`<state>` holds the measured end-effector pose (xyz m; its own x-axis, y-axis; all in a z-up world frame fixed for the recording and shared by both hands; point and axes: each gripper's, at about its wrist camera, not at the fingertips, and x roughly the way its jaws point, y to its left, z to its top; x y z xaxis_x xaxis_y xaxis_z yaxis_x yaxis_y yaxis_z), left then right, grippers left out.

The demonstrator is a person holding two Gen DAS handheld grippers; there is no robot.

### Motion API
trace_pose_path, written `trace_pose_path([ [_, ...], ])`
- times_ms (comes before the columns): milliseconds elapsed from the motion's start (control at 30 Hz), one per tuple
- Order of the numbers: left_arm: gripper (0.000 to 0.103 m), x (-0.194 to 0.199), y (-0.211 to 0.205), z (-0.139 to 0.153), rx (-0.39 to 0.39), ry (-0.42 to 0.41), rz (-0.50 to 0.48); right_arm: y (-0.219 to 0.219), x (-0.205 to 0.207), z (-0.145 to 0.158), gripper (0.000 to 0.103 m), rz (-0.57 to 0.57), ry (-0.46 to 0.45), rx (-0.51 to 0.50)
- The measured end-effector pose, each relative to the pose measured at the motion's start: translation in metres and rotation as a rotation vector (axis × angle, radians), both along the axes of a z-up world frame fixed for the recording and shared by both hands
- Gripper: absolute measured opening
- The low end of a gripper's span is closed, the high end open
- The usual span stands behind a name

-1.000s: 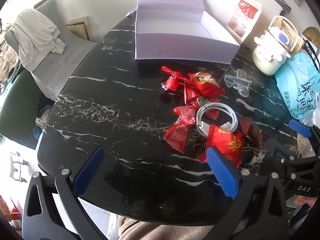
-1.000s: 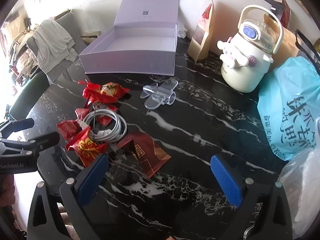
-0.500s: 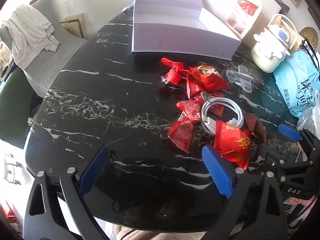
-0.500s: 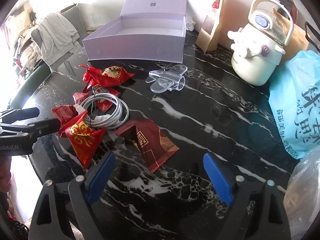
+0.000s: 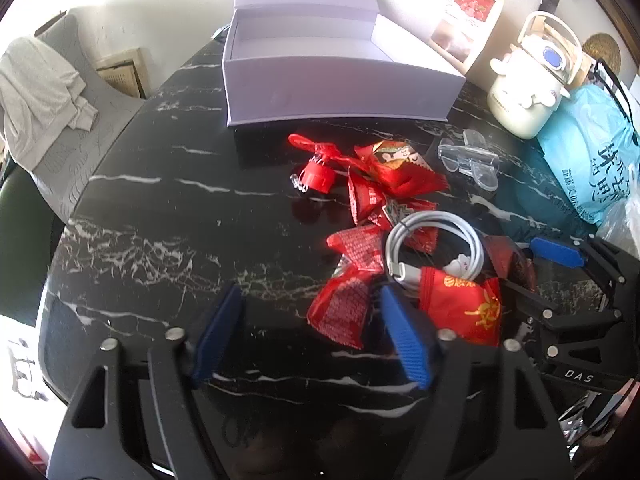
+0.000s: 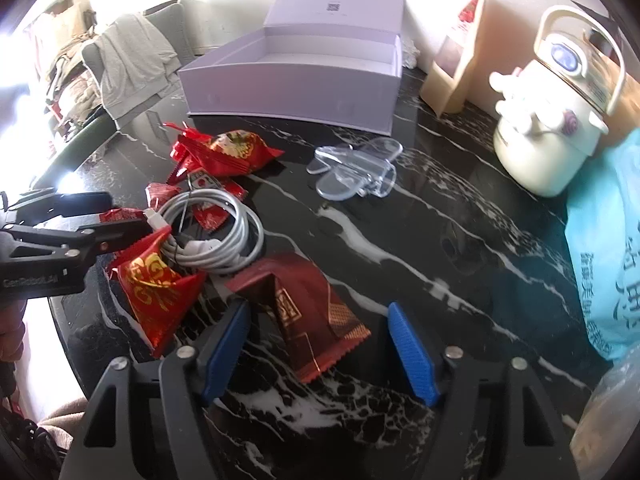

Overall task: Organize objects
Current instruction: 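Lower the left tool and grasp a red wrapped candy while the right tool grasps a brown chocolate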

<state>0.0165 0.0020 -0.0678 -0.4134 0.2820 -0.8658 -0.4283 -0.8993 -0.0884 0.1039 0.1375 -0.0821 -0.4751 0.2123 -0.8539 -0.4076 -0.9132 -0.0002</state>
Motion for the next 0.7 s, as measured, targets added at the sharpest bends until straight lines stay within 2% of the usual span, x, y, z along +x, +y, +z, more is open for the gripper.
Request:
trace_pose_path([
  [100,0.06,-0.001,0.003,0.0,-0.008,0.011,-0.015,-0.001,-0.002,0.001,0.063,0.015,0.01,0.006],
  [167,0.053,0.0,0.006,0.0,-0.012,0.023,-0.034,-0.002,-0.004,0.001,0.052,0.026,0.017,0.011],
  [233,0.037,0.003,0.01,0.001,-0.011,0.034,-0.069,-0.005,-0.005,0.002,0.041,0.048,0.022,0.017],
  [267,0.035,0.004,0.012,0.0,-0.016,0.039,-0.084,-0.005,-0.005,0.003,0.037,0.054,0.023,0.019],
  [400,0.021,0.009,0.018,0.001,-0.023,0.048,-0.119,-0.005,-0.006,0.003,0.033,0.056,0.024,0.019],
  [700,0.019,0.007,0.01,0.003,0.066,-0.028,-0.104,0.001,0.0,0.005,0.029,0.029,0.034,-0.025],
])
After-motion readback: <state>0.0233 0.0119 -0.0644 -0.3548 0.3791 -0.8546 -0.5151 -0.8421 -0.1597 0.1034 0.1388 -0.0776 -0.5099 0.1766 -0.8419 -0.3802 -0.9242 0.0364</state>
